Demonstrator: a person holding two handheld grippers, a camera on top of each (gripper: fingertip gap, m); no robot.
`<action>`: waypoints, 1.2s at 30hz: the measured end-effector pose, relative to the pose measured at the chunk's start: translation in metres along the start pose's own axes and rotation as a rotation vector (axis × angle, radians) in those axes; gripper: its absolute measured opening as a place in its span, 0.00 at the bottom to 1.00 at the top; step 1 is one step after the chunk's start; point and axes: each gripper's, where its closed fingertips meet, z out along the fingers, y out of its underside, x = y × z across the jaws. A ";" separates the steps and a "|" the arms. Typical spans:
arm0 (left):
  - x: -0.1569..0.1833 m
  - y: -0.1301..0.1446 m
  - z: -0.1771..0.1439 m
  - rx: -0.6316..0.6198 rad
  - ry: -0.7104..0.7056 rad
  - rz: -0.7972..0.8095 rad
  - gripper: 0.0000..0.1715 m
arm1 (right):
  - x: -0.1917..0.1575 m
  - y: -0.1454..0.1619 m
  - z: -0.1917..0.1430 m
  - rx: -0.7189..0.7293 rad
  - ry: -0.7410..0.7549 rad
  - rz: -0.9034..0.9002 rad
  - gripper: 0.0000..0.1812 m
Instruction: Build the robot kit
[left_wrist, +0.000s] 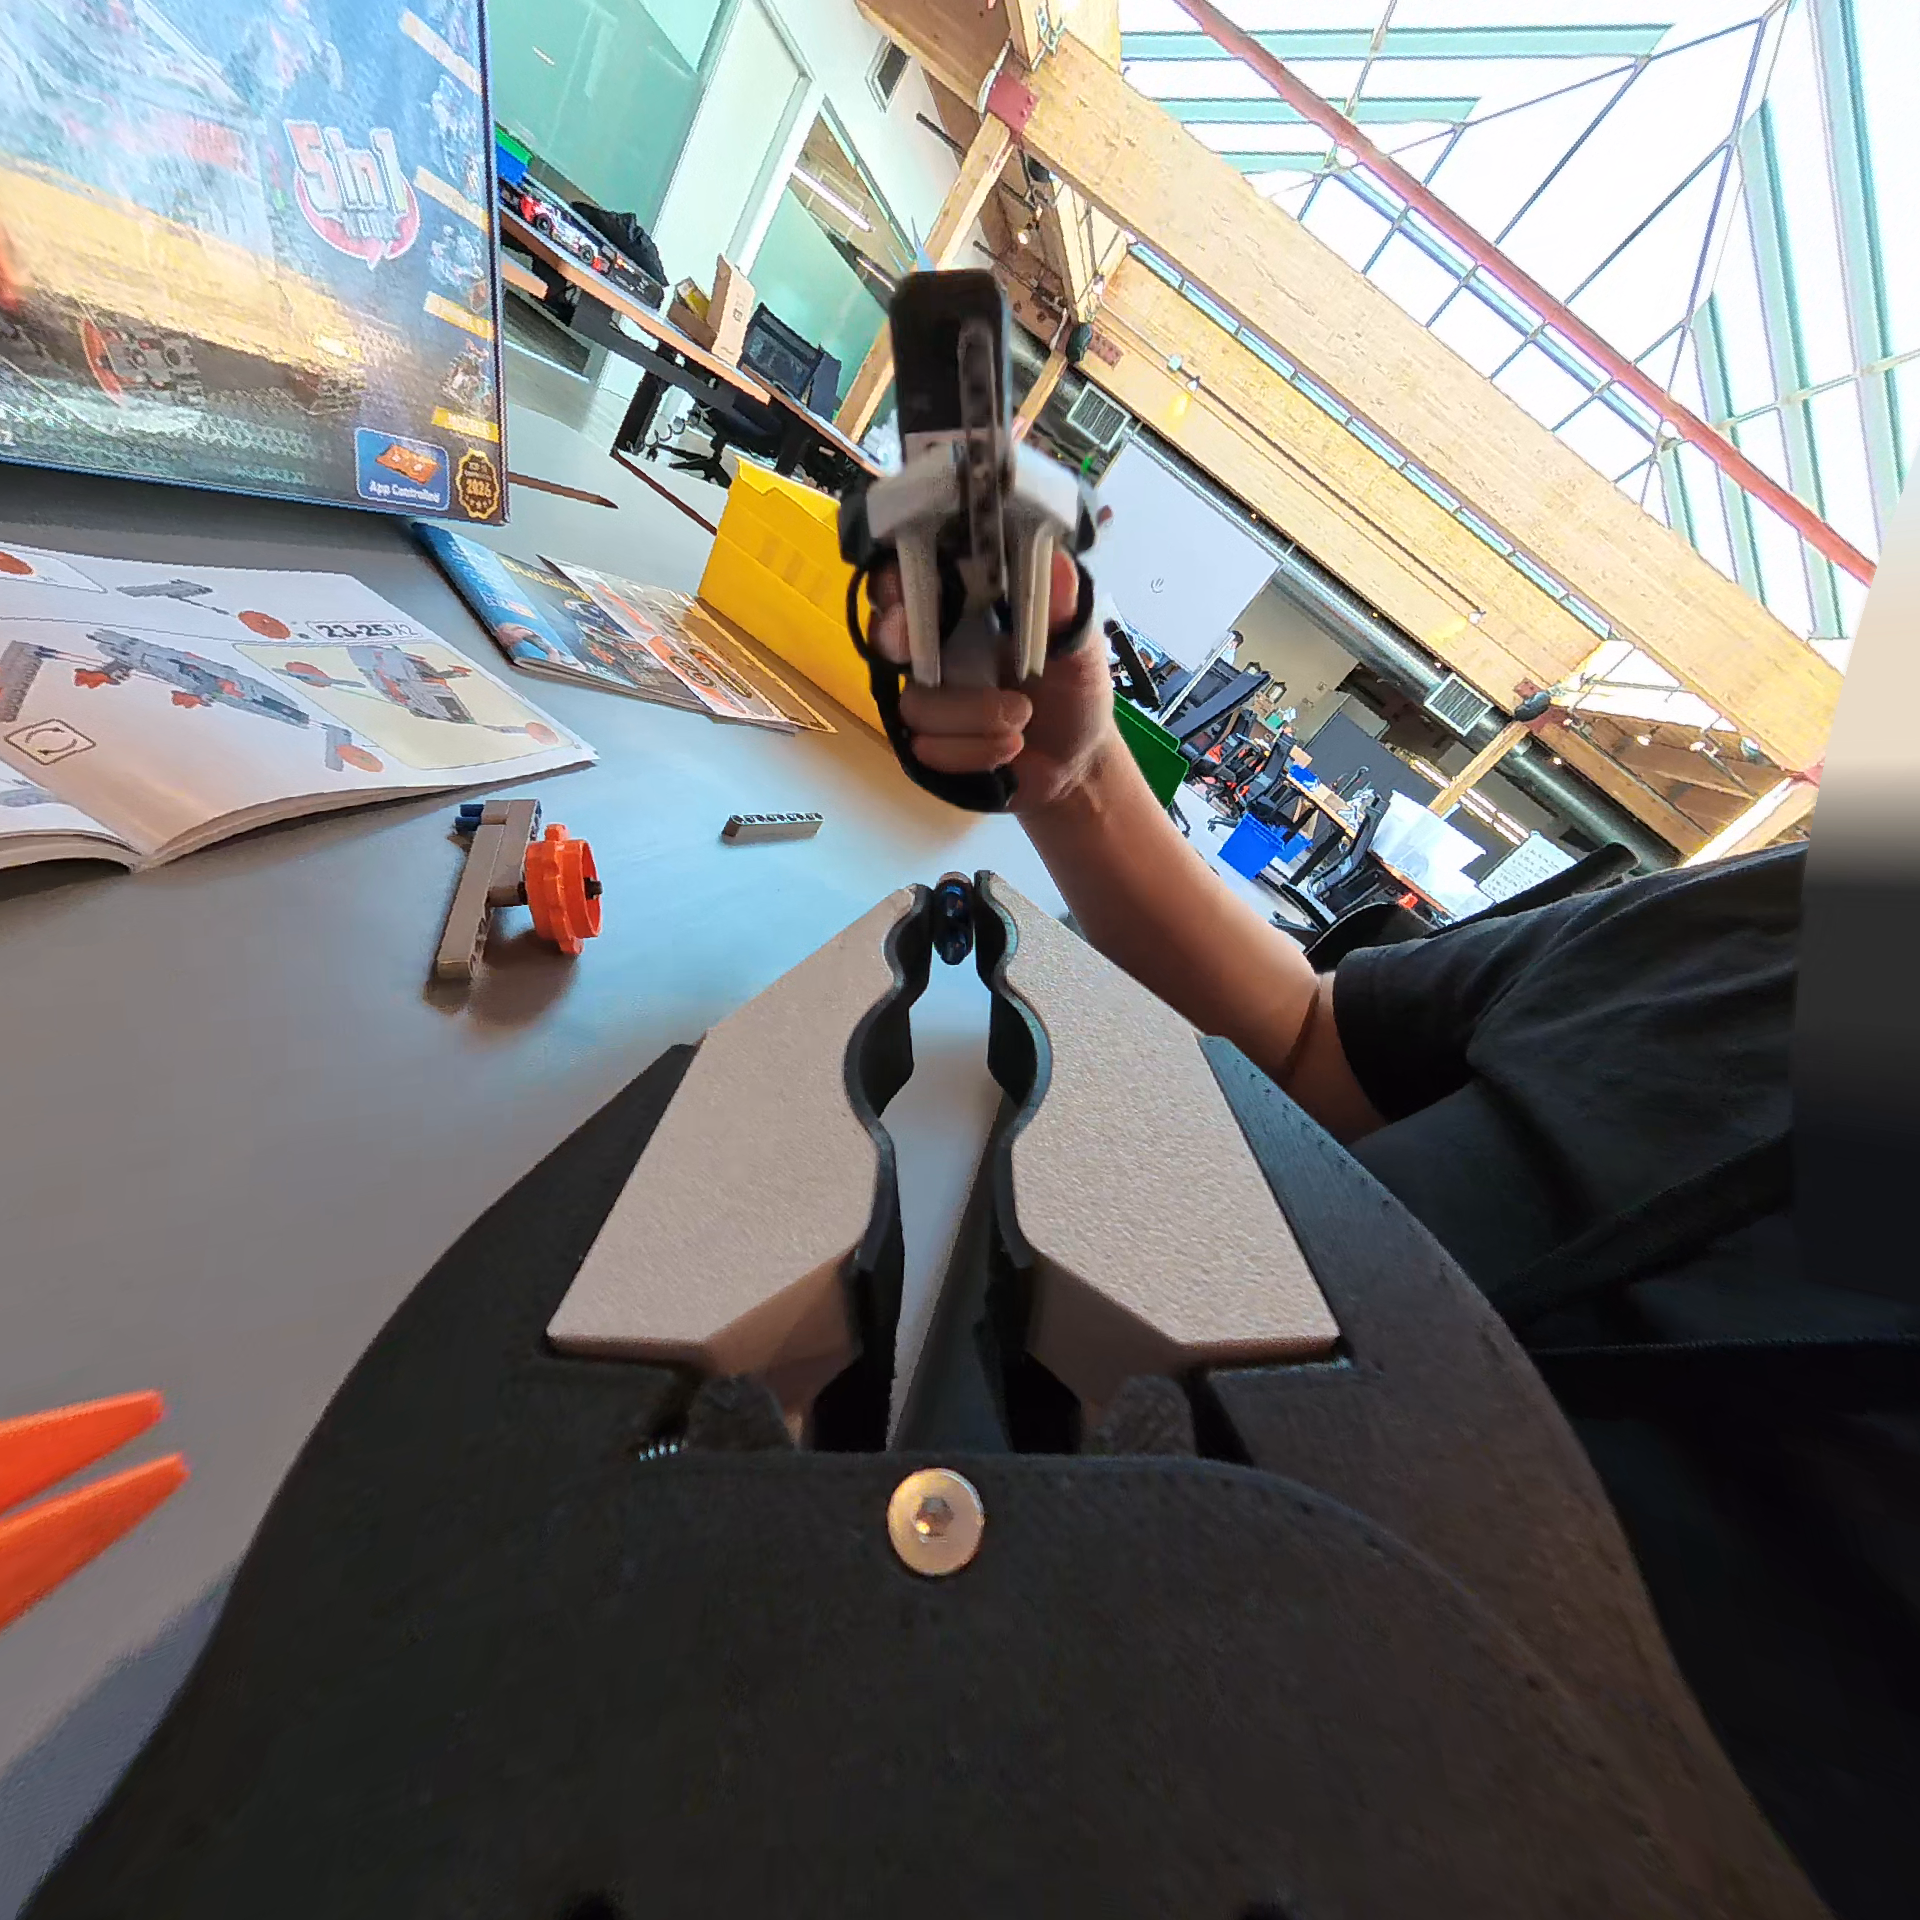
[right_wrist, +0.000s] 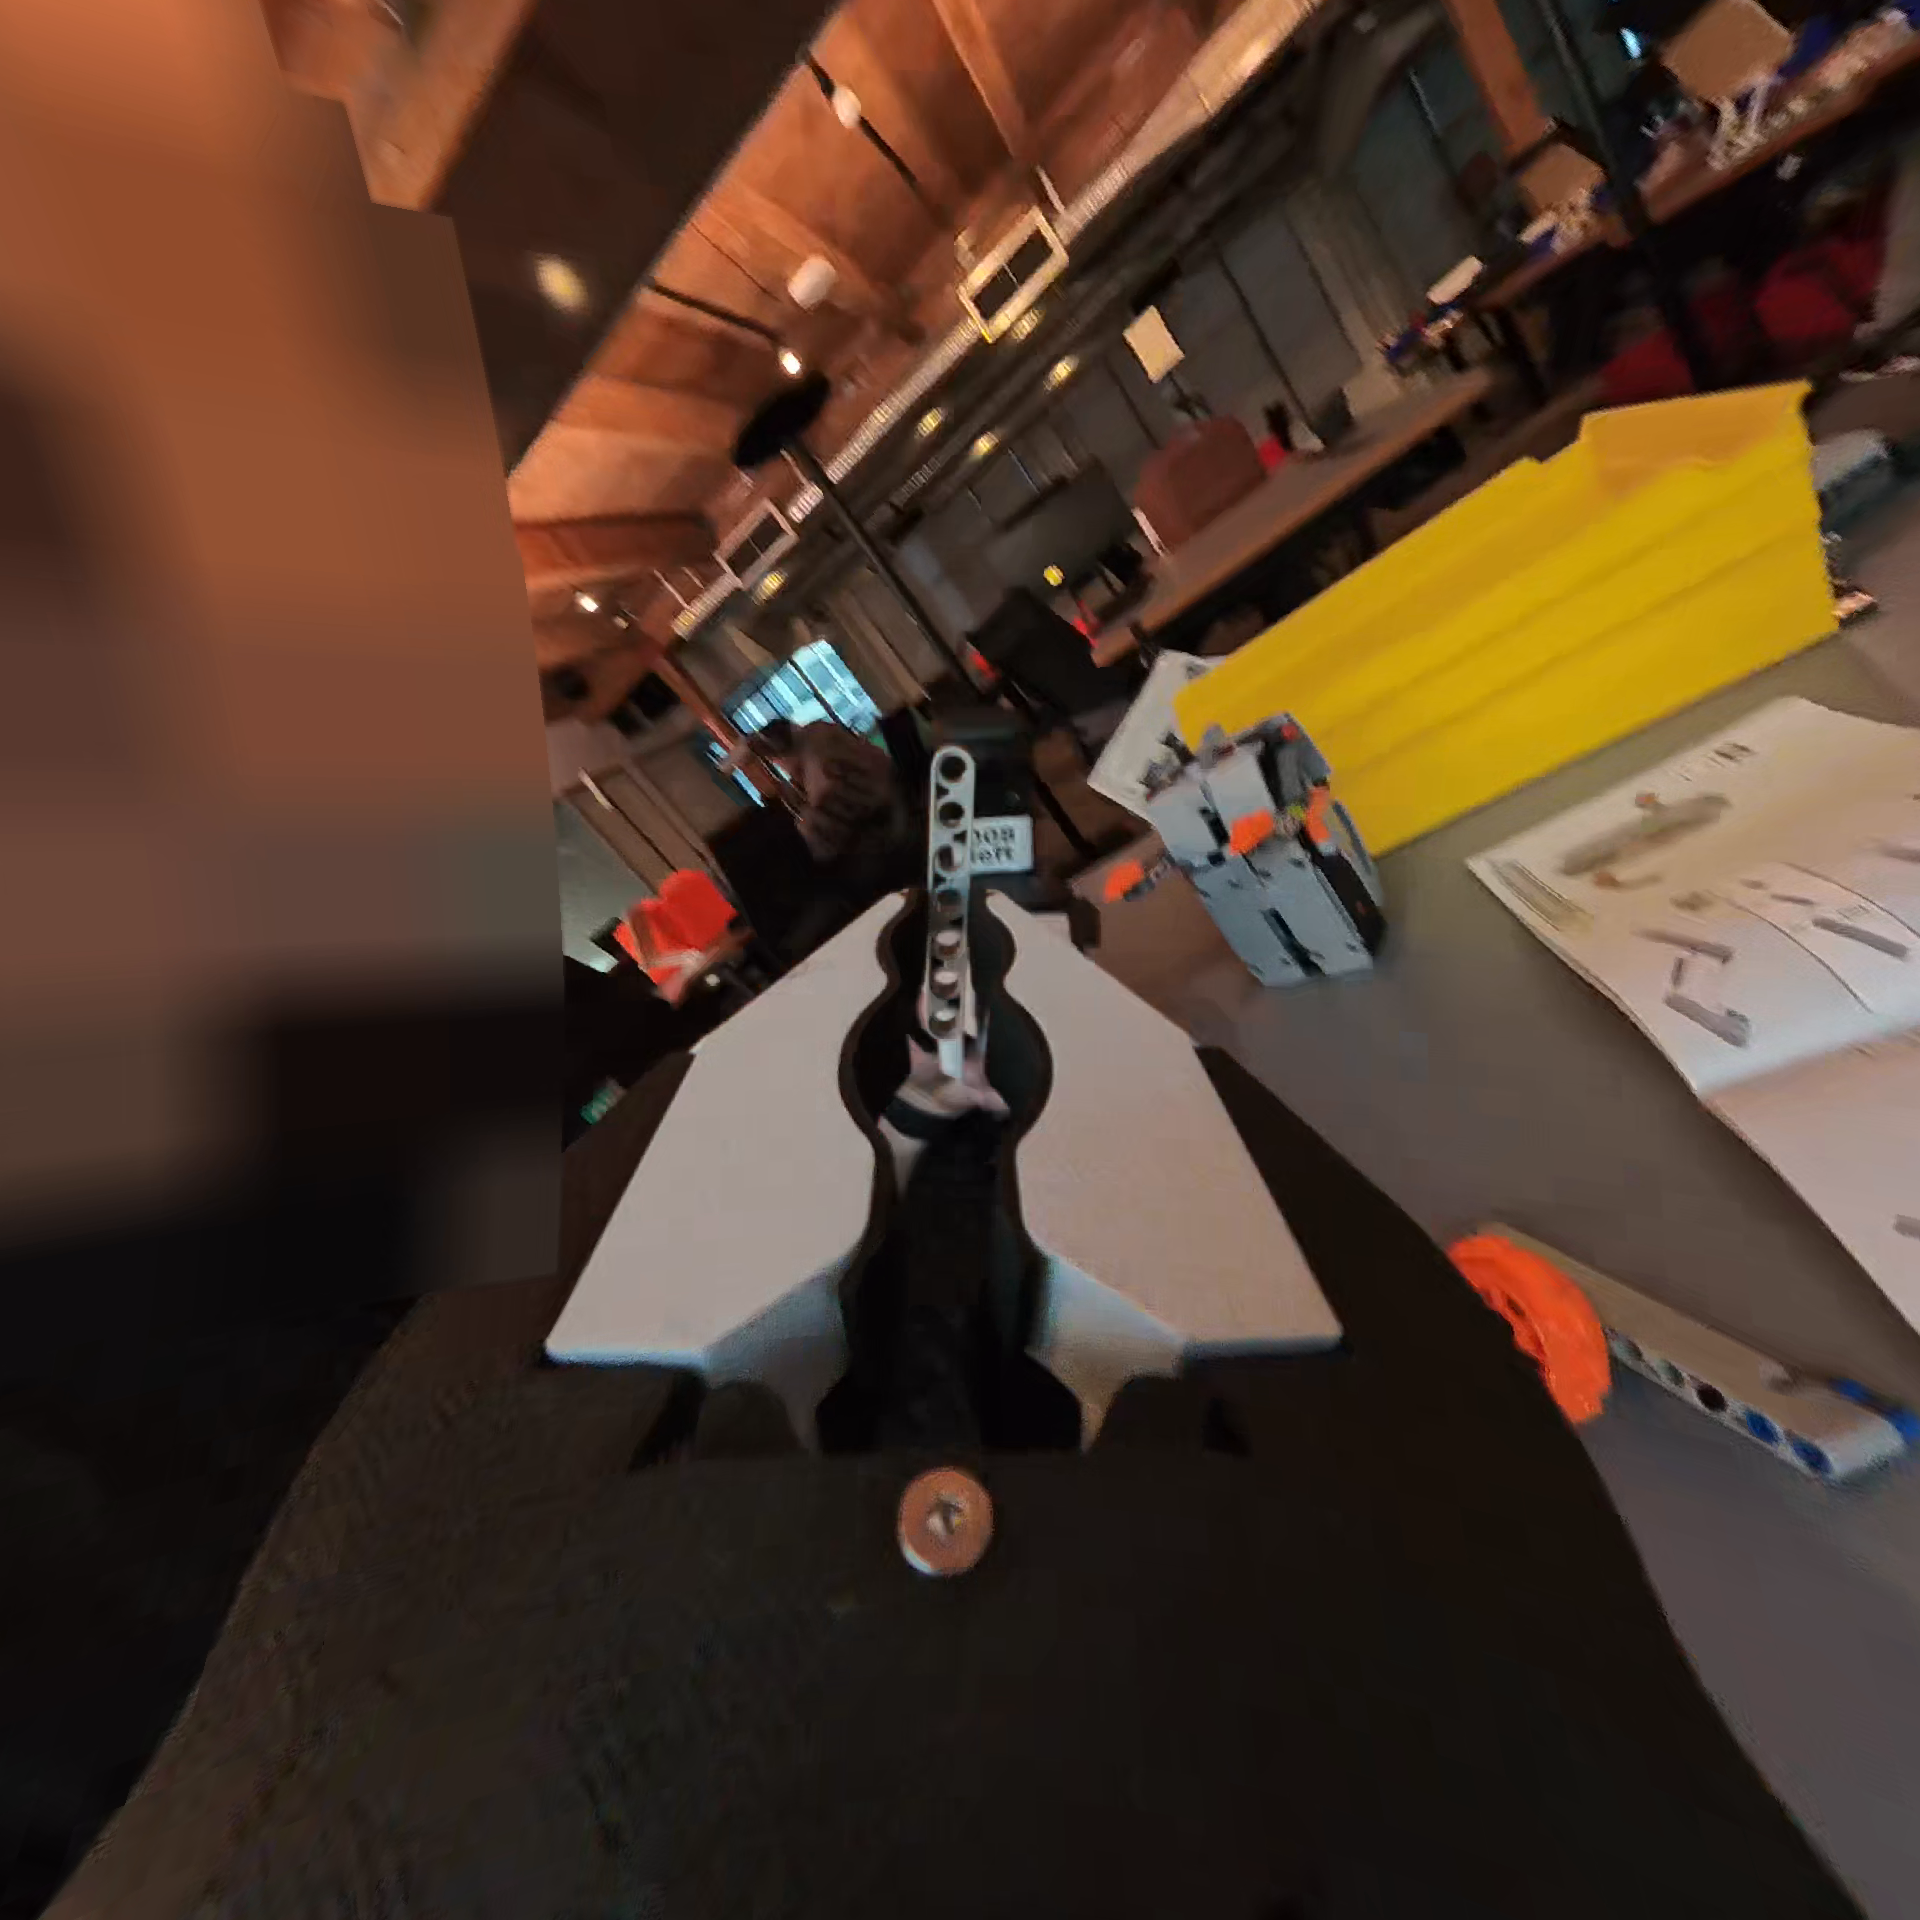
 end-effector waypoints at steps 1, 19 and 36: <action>0.000 -0.001 0.000 0.005 -0.001 -0.001 0.03 | 0.001 0.010 0.002 -0.044 0.030 -0.021 0.03; 0.018 -0.038 0.008 0.284 0.113 -0.158 0.03 | 0.002 0.062 0.040 -0.071 0.054 0.064 0.02; 0.013 -0.043 0.002 0.346 -0.008 -0.050 0.03 | 0.042 0.106 0.012 -0.485 0.419 -0.058 0.03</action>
